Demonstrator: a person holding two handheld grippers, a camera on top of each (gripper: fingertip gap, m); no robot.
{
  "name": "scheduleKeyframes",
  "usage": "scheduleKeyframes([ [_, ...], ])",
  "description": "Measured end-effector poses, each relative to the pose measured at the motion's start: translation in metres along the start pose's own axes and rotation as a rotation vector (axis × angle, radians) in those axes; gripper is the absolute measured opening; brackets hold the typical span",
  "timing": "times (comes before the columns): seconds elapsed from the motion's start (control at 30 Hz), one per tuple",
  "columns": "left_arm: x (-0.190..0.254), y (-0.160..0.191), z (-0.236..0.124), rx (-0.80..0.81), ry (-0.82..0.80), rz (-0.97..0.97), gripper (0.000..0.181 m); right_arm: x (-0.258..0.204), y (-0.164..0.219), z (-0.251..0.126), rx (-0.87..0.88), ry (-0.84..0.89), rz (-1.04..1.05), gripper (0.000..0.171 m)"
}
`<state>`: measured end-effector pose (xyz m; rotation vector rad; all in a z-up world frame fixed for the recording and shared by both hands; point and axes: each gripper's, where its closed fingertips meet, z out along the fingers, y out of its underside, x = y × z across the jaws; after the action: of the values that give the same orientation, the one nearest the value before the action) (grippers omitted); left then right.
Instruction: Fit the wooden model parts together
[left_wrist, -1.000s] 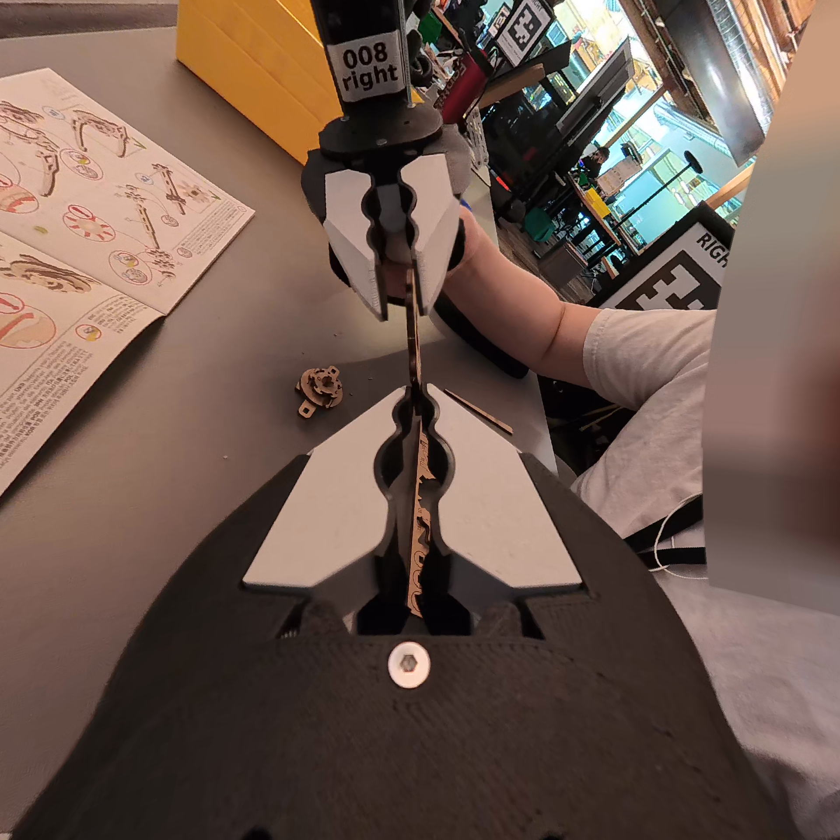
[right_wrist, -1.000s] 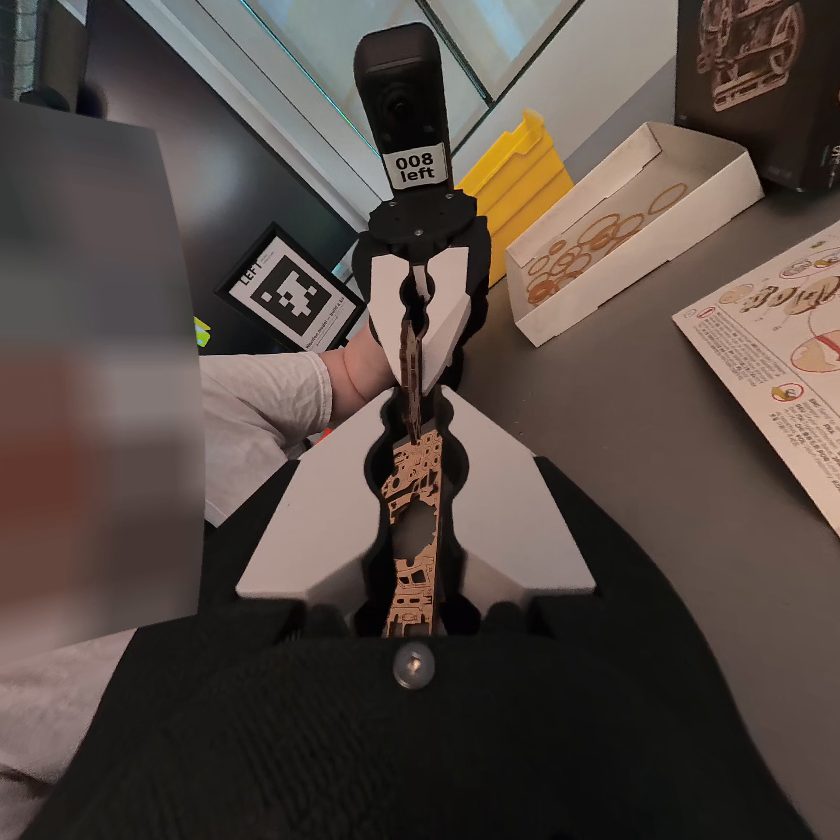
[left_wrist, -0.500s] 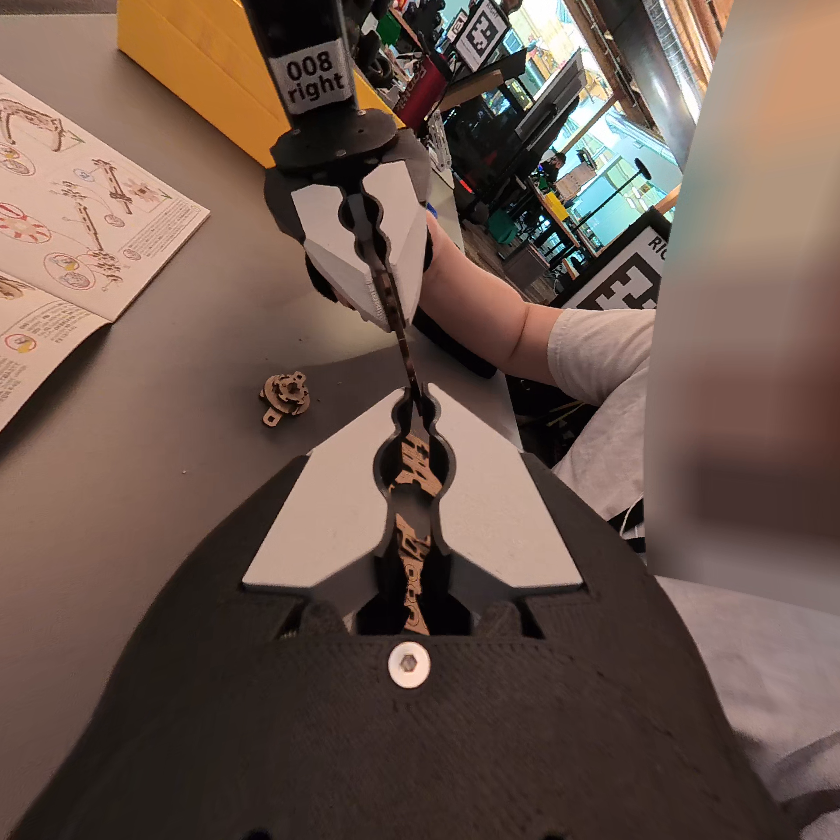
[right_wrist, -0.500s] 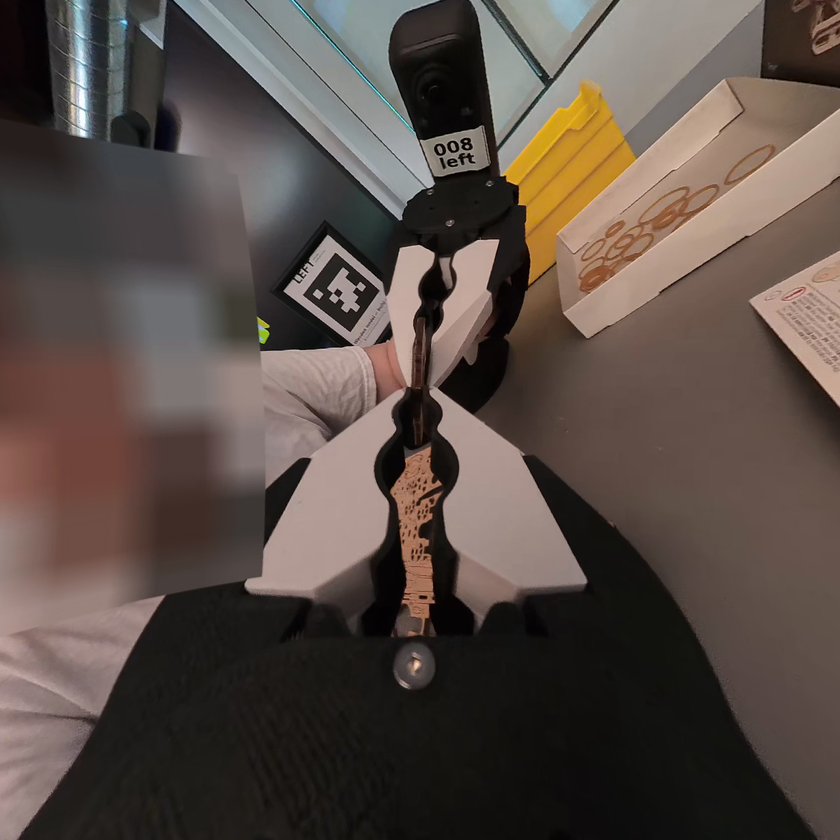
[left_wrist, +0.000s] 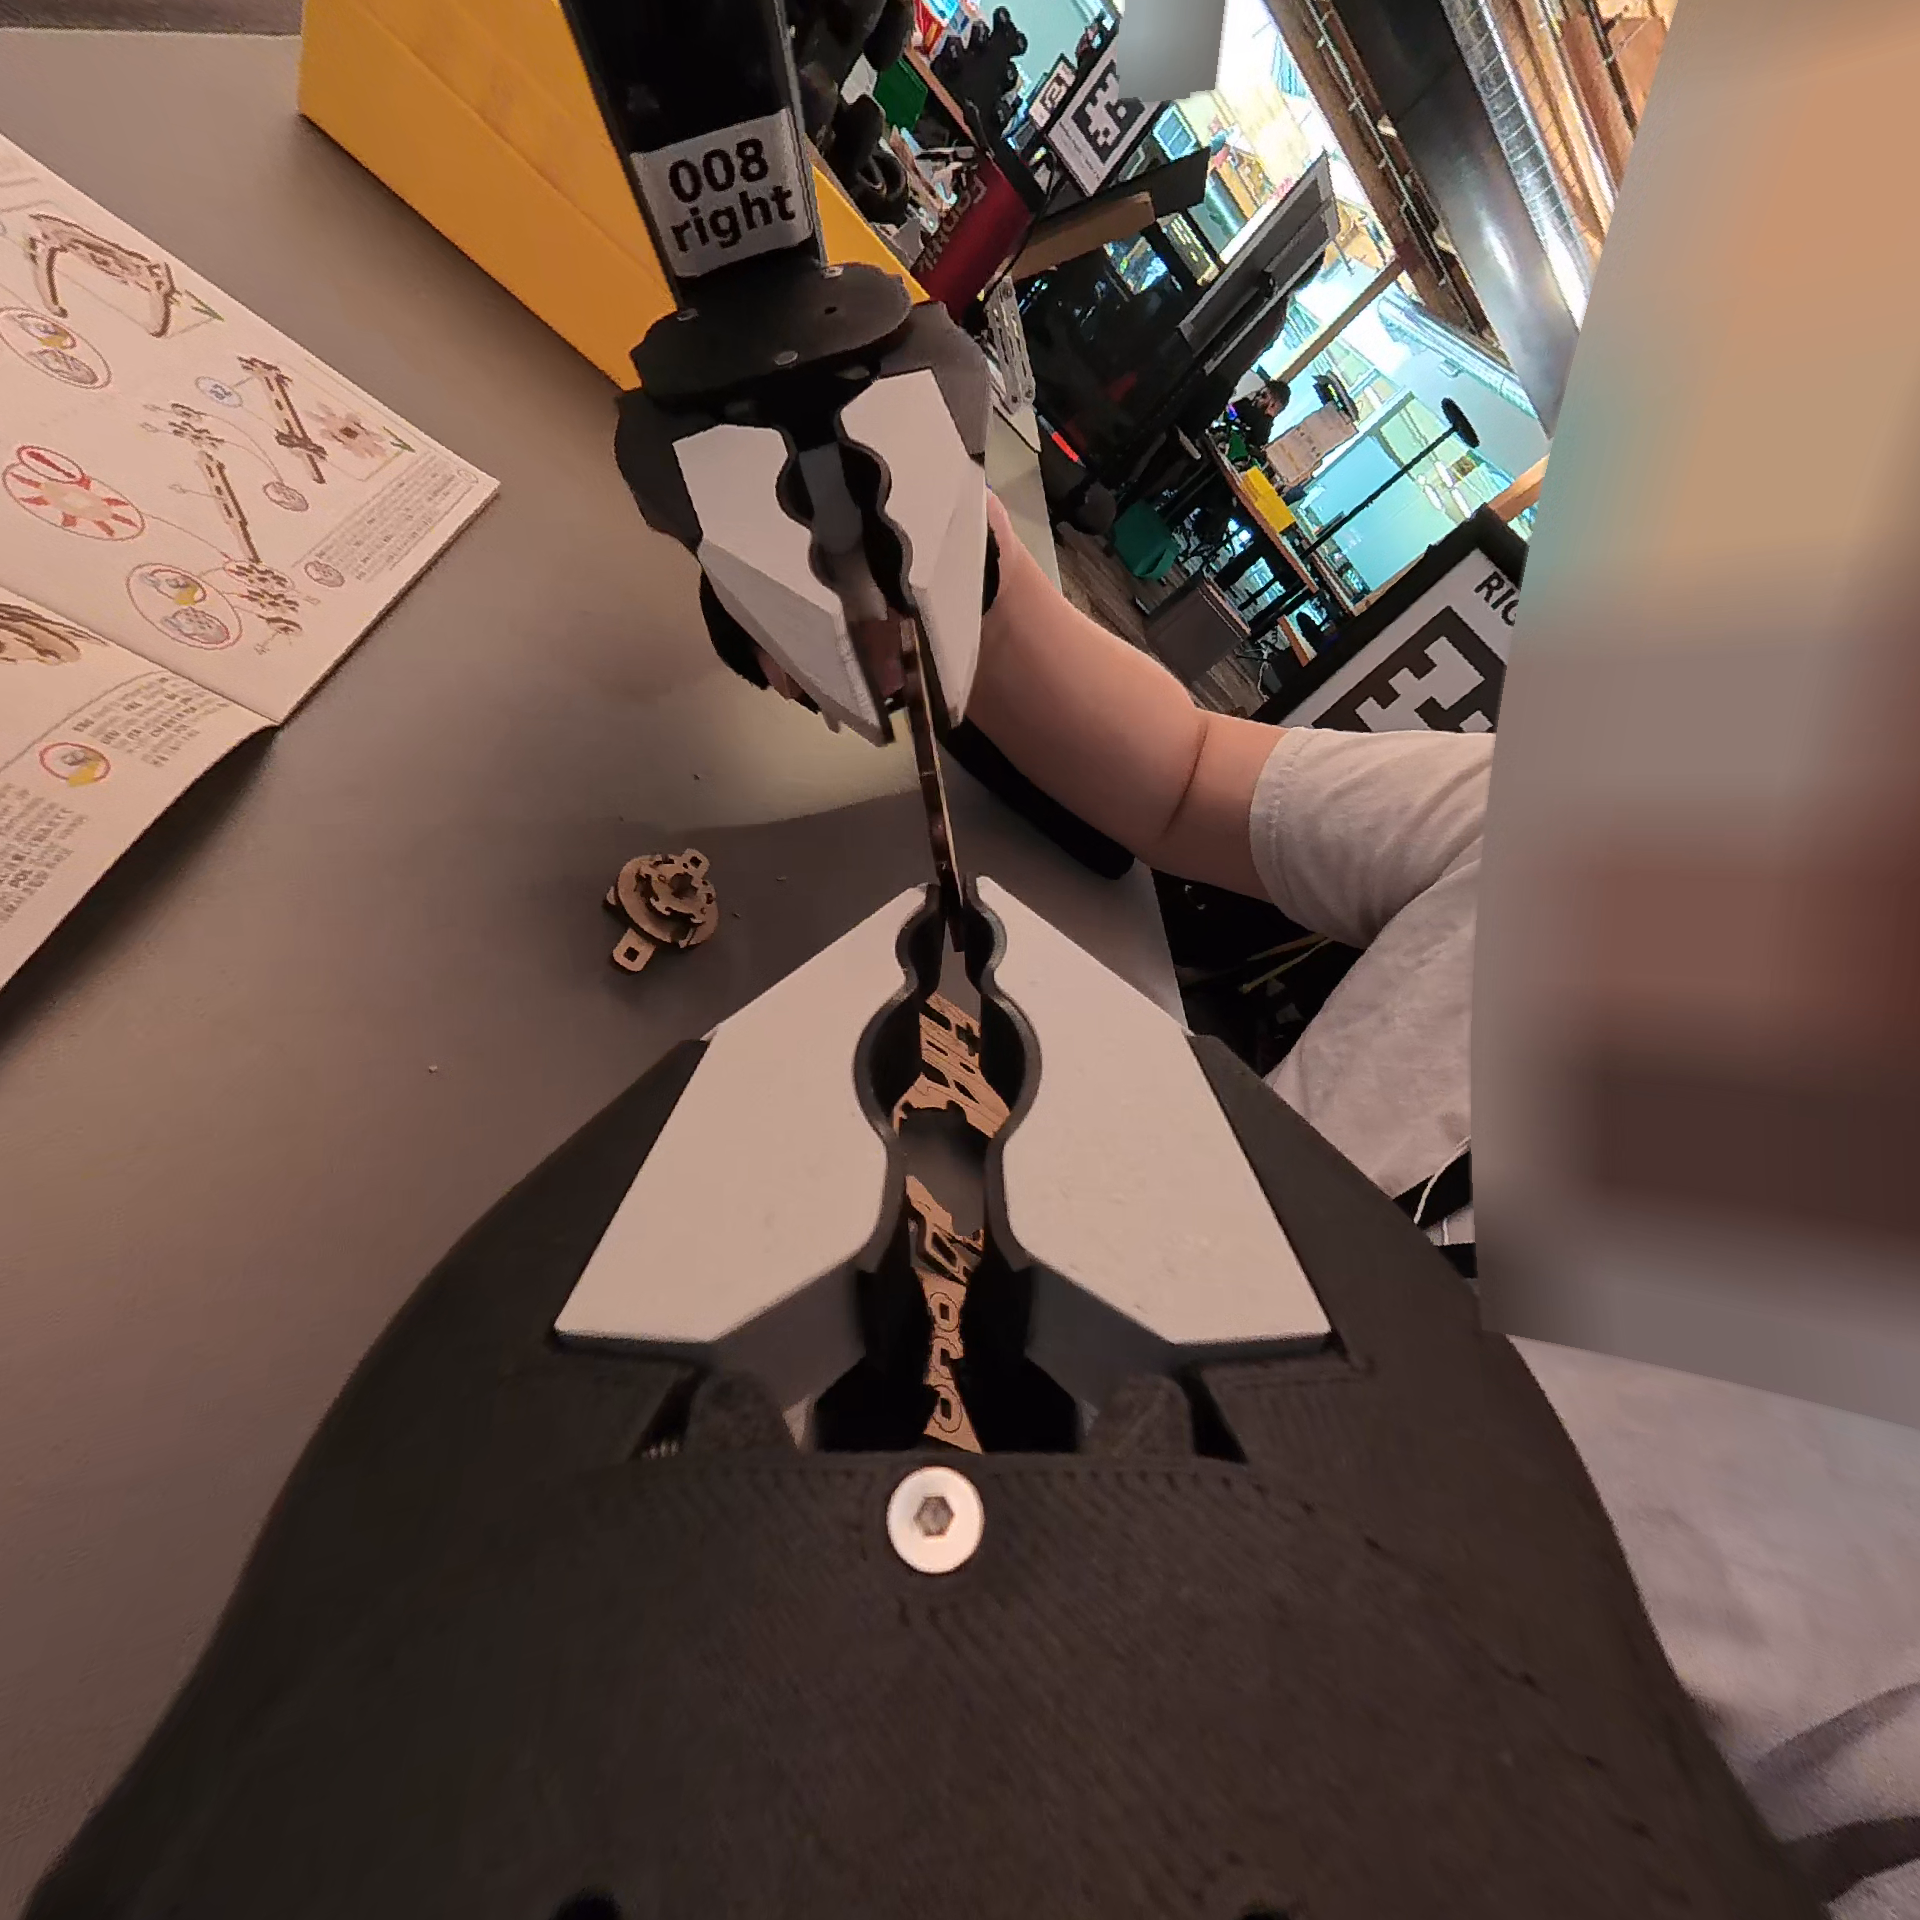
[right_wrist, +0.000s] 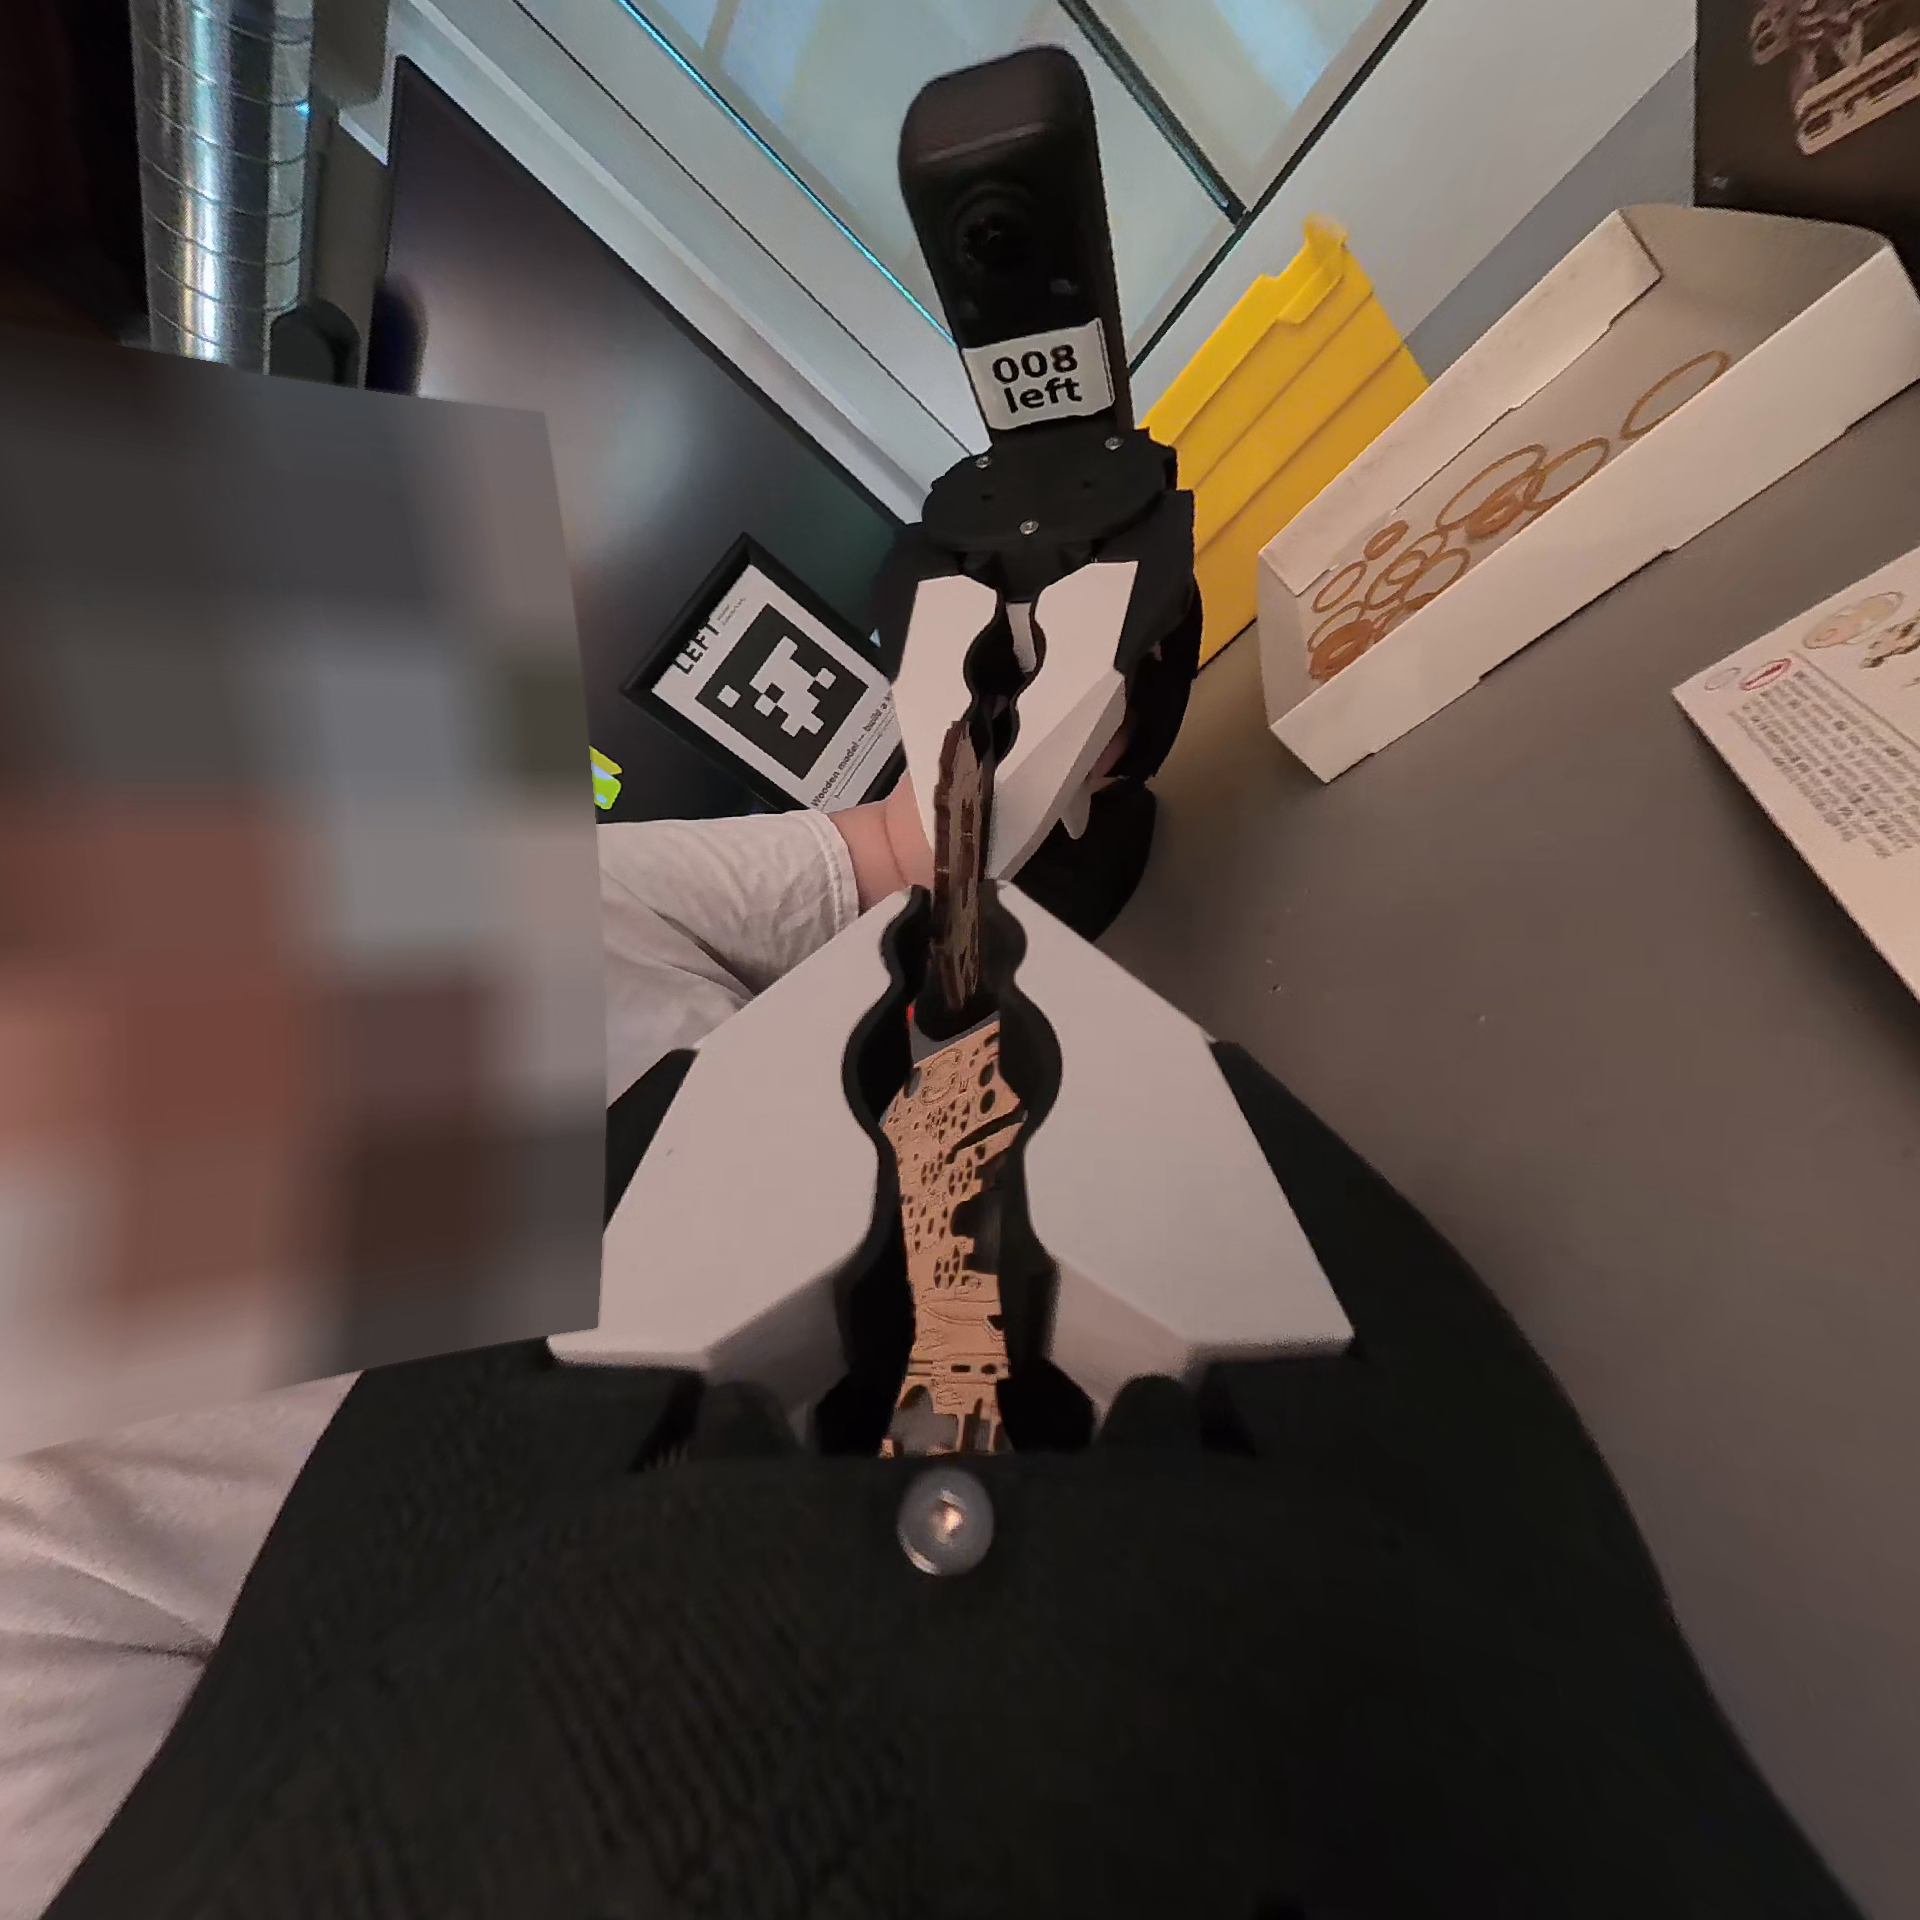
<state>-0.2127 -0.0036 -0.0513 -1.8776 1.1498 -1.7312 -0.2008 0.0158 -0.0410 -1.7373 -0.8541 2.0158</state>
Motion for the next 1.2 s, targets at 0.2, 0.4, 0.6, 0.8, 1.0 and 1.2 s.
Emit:
scheduleKeyframes([
  [0.2,-0.006,0.001,-0.001,-0.005,-0.028,0.008,0.000,0.006,-0.010,-0.011,0.046,0.054,-0.049,0.008],
  [0.4,-0.013,0.007,0.001,-0.036,-0.070,0.023,0.001,0.005,-0.026,-0.026,0.133,0.092,-0.133,0.006],
  [0.6,-0.019,0.007,-0.001,-0.042,-0.103,0.033,0.000,0.006,-0.027,-0.029,0.134,0.108,-0.163,0.005],
  [0.8,-0.025,0.016,0.003,-0.081,-0.125,0.022,0.001,0.012,-0.024,-0.029,0.110,0.148,-0.197,0.005],
  [1.0,-0.025,0.022,0.006,-0.117,-0.121,0.014,0.001,0.014,-0.018,-0.026,0.072,0.145,-0.202,0.006],
  [1.2,-0.027,0.030,0.009,-0.147,-0.119,-0.024,0.001,0.016,-0.016,-0.026,0.054,0.154,-0.205,0.006],
])
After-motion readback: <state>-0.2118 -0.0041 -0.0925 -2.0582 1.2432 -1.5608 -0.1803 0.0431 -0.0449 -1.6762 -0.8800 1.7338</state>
